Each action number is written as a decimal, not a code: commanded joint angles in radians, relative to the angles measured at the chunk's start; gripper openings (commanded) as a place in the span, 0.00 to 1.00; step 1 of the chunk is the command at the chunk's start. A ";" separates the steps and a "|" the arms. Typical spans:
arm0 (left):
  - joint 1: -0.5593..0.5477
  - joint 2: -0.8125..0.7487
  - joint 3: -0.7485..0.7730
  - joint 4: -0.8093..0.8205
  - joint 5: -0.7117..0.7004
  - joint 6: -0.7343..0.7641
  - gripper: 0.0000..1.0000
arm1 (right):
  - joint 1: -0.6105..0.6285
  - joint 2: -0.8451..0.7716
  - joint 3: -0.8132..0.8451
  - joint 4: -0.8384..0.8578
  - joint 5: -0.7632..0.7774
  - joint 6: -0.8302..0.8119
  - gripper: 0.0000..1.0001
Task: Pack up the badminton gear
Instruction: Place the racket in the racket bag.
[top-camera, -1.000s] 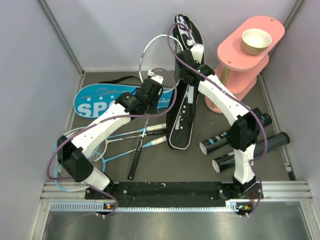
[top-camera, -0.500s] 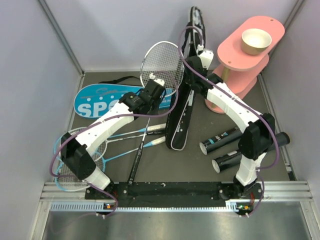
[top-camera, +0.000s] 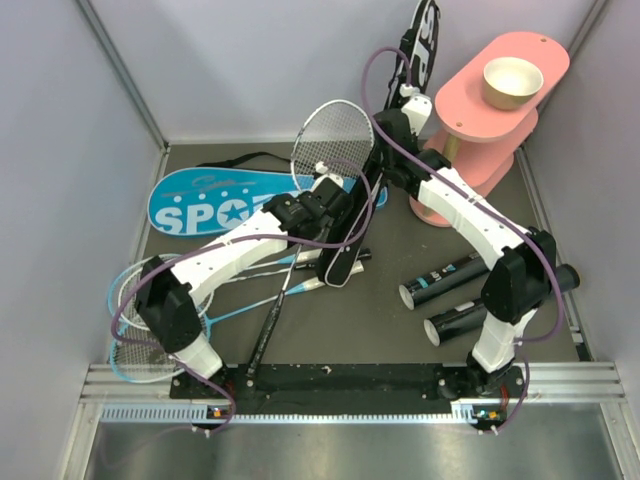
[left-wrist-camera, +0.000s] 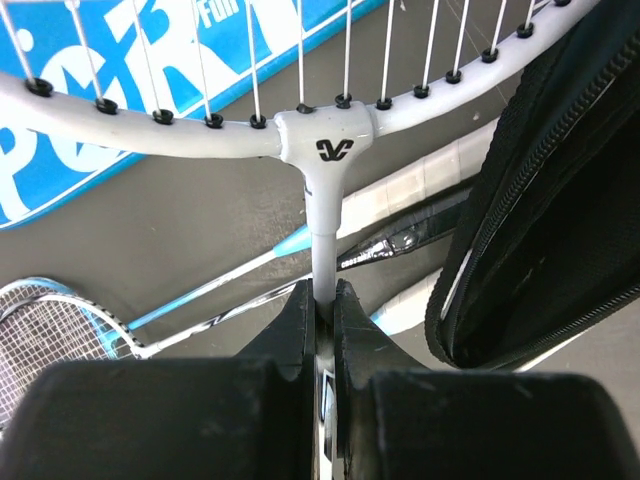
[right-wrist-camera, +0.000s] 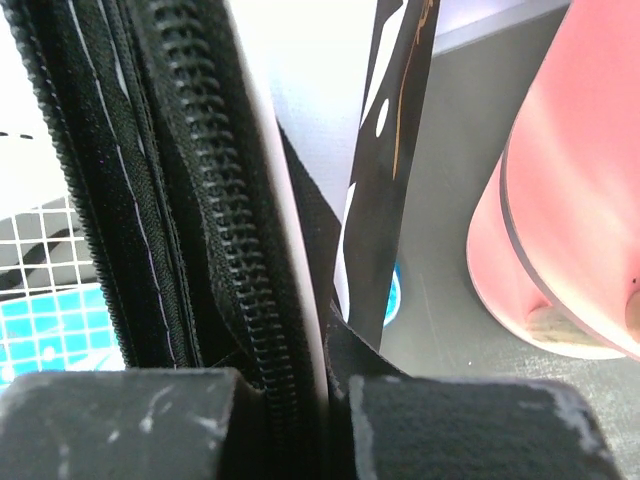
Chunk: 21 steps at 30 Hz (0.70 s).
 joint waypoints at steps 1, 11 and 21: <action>-0.010 -0.109 -0.039 0.057 -0.110 -0.045 0.00 | -0.006 -0.034 0.033 0.058 0.065 -0.041 0.00; -0.010 -0.360 -0.200 0.201 0.034 0.034 0.00 | -0.043 0.043 0.097 0.031 0.072 -0.072 0.00; -0.051 -0.318 -0.251 0.234 -0.042 0.049 0.00 | -0.051 0.101 0.228 -0.061 0.043 -0.009 0.00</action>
